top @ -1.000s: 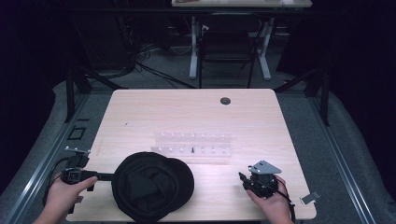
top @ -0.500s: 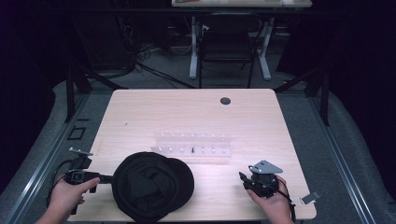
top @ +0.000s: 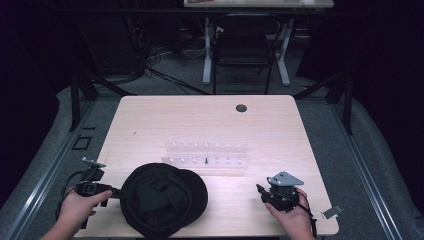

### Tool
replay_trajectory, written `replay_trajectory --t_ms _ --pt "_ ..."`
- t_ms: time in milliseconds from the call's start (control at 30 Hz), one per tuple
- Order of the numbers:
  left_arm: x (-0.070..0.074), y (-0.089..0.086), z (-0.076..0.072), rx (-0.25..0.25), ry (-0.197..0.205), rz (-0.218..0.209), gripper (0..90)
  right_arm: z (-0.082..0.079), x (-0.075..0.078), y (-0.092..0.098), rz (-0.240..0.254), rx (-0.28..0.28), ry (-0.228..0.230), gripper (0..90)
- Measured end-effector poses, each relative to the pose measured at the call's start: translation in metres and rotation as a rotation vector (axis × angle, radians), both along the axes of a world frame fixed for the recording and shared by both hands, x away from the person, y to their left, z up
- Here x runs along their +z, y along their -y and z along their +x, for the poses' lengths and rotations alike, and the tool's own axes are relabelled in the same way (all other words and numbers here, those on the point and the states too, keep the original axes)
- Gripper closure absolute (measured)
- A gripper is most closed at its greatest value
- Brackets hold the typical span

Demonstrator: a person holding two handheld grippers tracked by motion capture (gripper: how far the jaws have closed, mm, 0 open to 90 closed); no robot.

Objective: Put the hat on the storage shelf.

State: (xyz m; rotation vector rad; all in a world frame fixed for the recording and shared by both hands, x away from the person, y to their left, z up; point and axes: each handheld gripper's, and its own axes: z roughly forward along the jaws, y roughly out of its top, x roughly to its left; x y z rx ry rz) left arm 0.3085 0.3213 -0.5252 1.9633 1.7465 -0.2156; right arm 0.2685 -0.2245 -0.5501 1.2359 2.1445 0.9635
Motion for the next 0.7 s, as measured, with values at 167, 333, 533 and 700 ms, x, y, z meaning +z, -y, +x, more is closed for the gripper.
replay_trajectory --t_ms 167,333,533,700 --pt "-0.003 0.000 0.002 0.008 -0.016 0.010 66.4 0.000 0.000 0.001 -0.006 0.001 -0.002 53.3" --pt "-0.007 0.002 0.004 0.004 -0.027 0.020 68.2 0.000 0.000 0.001 -0.005 0.001 -0.002 53.2" --pt "-0.011 0.007 0.004 0.002 -0.037 0.052 69.8 0.000 0.001 0.001 -0.005 0.005 -0.006 53.3" --pt "-0.013 0.009 0.006 -0.003 -0.046 0.068 70.4 0.000 0.000 0.000 0.001 0.007 -0.008 53.2"
